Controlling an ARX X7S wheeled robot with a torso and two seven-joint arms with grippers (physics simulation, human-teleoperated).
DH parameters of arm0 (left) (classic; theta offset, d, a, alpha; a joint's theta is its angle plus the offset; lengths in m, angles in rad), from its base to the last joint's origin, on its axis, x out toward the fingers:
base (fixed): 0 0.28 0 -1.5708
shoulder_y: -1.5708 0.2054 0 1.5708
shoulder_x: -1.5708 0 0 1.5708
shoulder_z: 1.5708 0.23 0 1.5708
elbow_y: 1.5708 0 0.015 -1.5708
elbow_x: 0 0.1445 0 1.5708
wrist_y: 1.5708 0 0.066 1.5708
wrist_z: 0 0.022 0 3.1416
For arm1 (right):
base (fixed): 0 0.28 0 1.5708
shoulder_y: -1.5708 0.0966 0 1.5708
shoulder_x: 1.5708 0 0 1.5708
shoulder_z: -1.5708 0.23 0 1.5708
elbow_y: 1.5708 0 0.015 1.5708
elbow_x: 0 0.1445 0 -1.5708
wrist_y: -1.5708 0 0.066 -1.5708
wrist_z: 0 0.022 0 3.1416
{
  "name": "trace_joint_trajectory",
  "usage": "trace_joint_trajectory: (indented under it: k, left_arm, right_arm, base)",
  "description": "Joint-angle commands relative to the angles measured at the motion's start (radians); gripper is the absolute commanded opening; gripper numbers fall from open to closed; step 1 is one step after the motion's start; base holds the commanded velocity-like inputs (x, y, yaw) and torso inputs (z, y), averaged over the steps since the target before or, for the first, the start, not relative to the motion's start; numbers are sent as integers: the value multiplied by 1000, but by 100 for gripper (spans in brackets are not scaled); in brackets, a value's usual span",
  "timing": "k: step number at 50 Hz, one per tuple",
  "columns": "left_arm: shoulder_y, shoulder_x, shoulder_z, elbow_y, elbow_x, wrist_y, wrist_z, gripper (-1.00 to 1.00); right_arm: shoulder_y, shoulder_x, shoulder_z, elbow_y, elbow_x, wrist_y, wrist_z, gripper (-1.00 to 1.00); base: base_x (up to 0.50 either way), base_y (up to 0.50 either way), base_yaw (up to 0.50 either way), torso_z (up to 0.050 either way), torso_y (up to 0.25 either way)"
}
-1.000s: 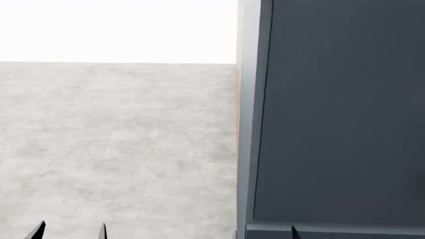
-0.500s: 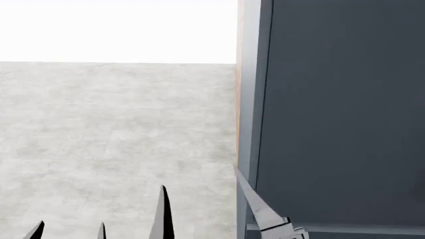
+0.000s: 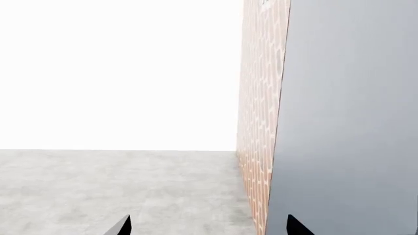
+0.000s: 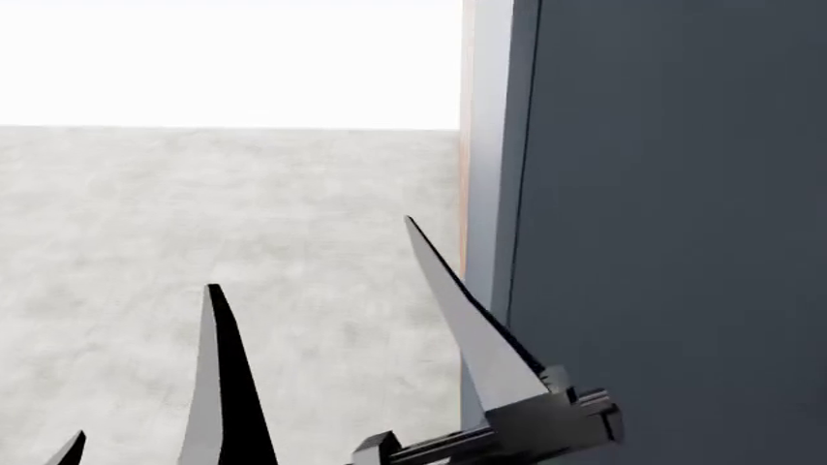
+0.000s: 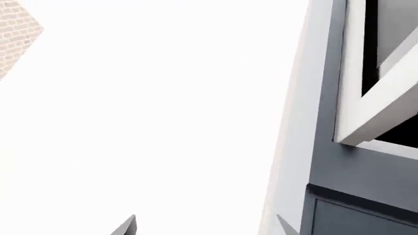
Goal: Close the microwave door
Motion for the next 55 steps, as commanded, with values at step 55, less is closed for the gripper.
trace_joint_trajectory:
  k: [55]
  left_arm:
    - [-7, -24, 24, 32, -34, -16, -31, 100]
  right_arm:
    - [313, -86, -48, -143, -17, 318, -147, 100]
  base:
    - [101, 0, 0, 0, 0]
